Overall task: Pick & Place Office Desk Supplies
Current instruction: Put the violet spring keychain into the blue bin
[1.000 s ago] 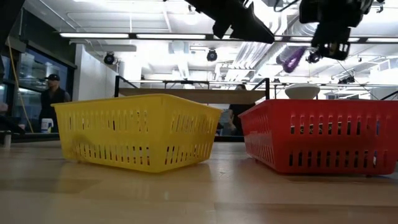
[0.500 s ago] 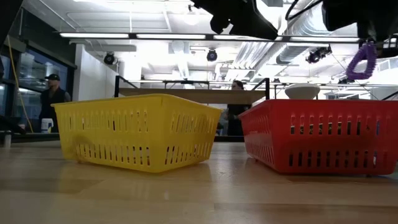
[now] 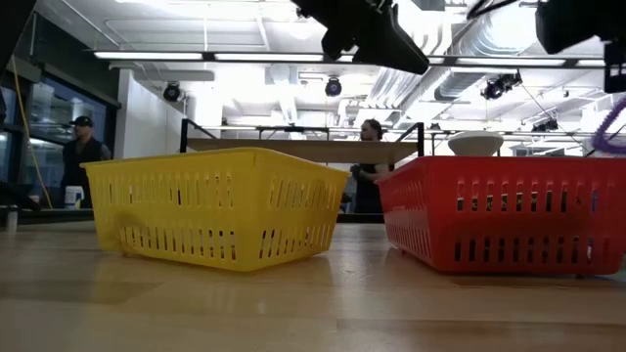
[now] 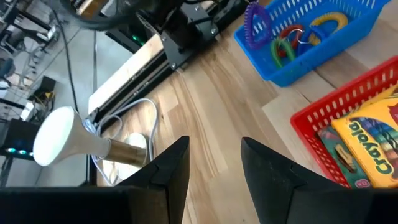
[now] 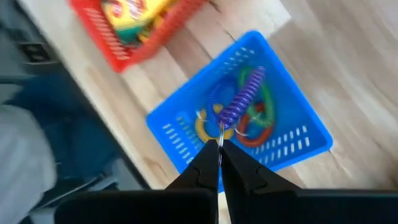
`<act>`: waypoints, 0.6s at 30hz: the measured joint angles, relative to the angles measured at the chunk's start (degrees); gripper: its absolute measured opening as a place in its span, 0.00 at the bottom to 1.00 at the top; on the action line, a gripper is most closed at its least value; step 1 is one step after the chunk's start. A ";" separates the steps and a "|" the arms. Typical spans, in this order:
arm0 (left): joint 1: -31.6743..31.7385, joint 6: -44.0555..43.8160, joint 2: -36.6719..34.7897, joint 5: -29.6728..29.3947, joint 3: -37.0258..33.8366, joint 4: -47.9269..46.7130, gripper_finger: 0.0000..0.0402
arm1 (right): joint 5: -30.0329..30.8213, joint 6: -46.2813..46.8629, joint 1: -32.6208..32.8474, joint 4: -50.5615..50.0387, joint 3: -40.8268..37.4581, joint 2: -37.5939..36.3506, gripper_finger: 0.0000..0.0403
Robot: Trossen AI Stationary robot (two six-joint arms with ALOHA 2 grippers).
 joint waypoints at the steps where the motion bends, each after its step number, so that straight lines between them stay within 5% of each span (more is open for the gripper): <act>1: 0.00 -0.12 0.00 0.00 0.00 -0.21 0.34 | 0.30 0.84 1.07 -0.21 0.00 0.90 0.01; 18: 0.00 -1.55 0.00 0.00 0.00 -0.50 0.34 | -1.17 4.00 9.50 6.44 0.00 15.43 0.01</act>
